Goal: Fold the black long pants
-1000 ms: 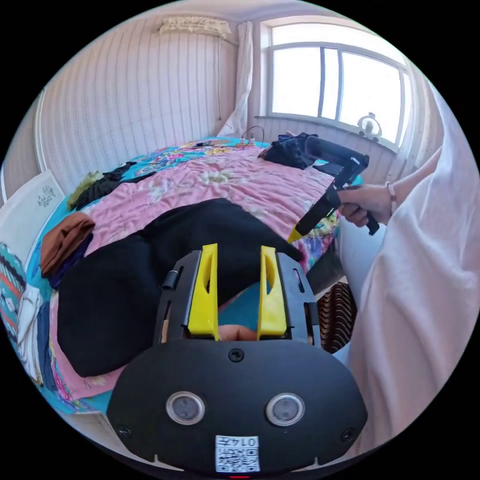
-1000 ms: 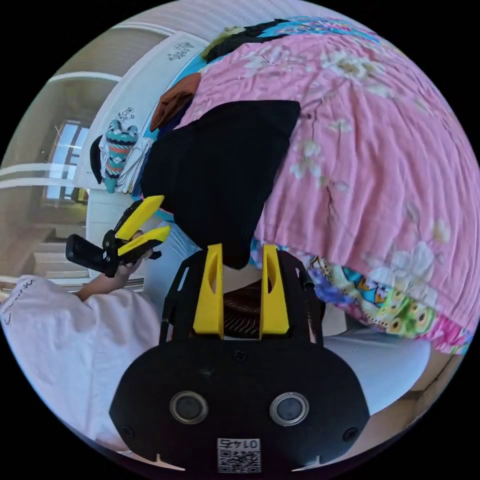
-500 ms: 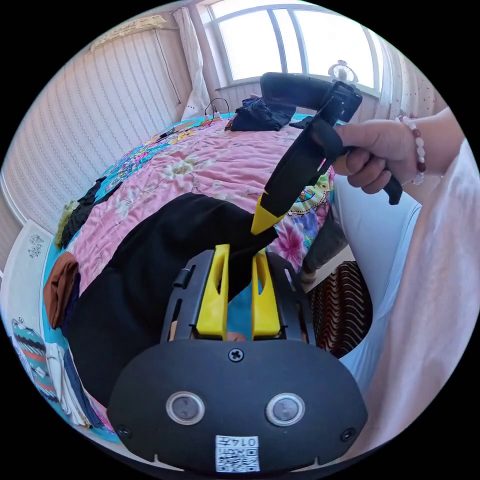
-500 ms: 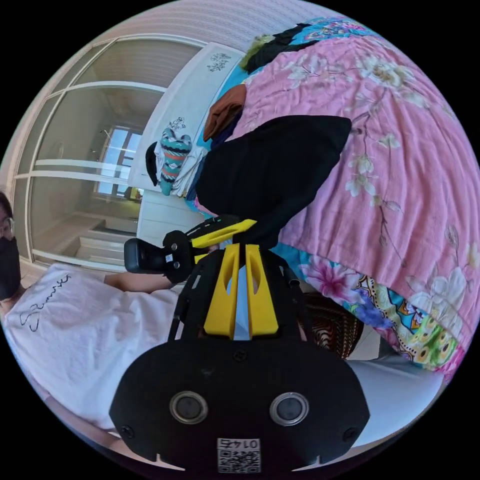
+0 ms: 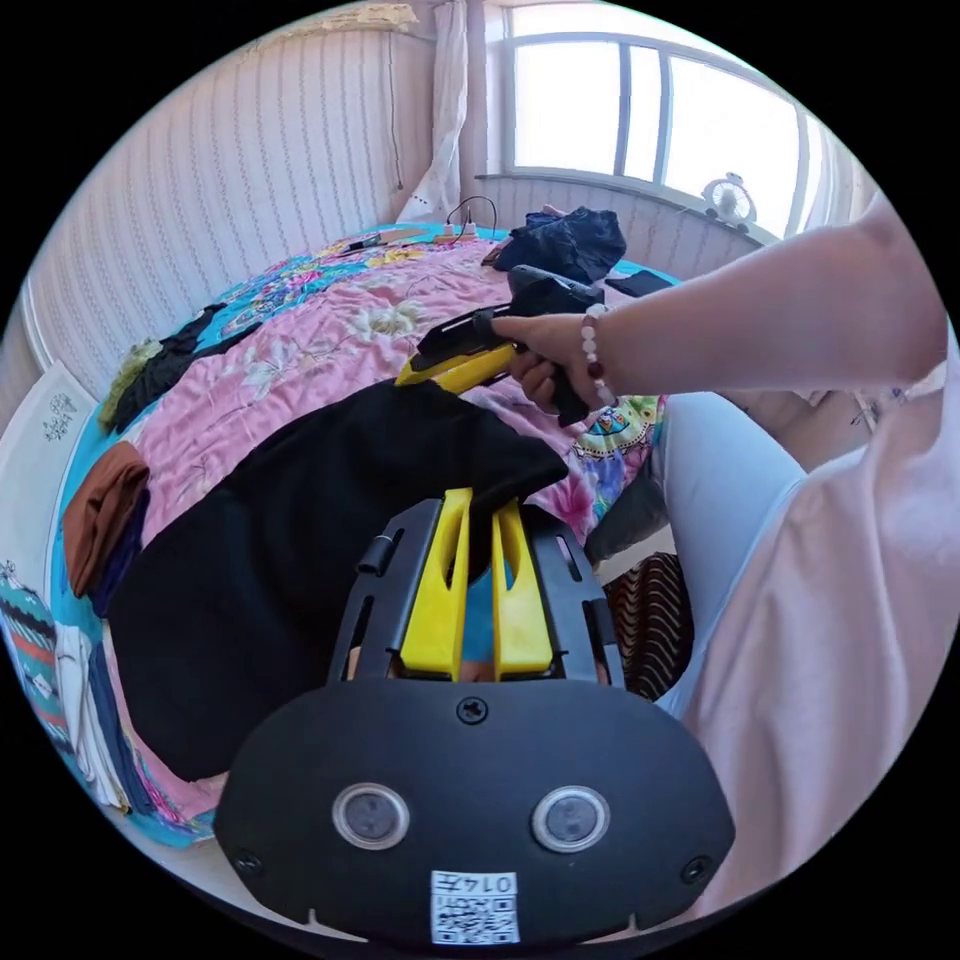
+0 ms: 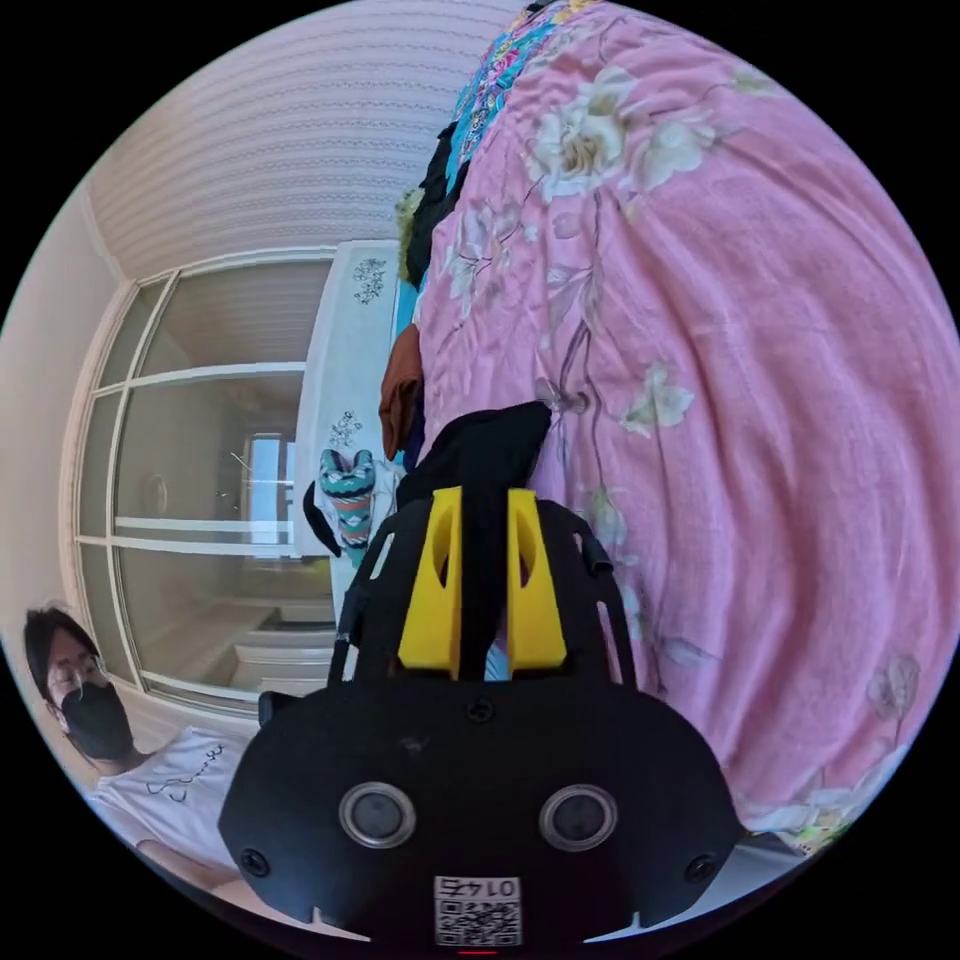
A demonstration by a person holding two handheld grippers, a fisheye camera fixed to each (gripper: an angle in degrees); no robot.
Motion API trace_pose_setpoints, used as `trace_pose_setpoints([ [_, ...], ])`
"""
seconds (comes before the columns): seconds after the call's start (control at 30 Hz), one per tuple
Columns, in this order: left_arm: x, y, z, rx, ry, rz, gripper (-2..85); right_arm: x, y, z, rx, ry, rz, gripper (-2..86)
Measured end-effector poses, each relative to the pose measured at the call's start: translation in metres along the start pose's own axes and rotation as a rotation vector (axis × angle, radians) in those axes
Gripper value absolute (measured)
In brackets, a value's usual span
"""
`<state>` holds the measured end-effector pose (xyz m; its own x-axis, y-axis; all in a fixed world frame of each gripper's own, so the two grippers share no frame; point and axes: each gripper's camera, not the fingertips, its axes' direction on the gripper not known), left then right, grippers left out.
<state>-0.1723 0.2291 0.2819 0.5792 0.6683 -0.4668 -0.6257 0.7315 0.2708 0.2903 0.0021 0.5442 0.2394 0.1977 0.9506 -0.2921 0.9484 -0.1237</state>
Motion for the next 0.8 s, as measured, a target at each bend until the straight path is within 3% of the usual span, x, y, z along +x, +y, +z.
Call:
trace_pose_setpoints([
  [0.13, -0.003, -0.011, -0.006, -0.071, 0.019, -0.003, 0.9, -0.034, -0.002, -0.022, -0.027, 0.095, -0.13, 1.3],
  [0.3, 0.014, -0.027, -0.017, -0.079, 0.005, 0.165, 0.5, -0.063, 0.017, -0.078, -0.013, 0.092, -0.242, 0.6],
  [0.57, 0.034, -0.062, -0.048, 0.147, 0.246, 0.262, 0.6, -0.09, 0.077, -0.215, 0.163, 0.154, -0.251, 0.3],
  [0.7, 0.014, -0.058, -0.05, 0.146, 0.284, 0.162, 0.6, -0.116, 0.075, -0.2, 0.134, 0.178, -0.277, 0.3],
  [0.8, -0.011, -0.038, -0.056, 0.124, 0.244, 0.053, 0.4, -0.146, 0.057, -0.137, 0.032, 0.134, -0.352, 0.4],
])
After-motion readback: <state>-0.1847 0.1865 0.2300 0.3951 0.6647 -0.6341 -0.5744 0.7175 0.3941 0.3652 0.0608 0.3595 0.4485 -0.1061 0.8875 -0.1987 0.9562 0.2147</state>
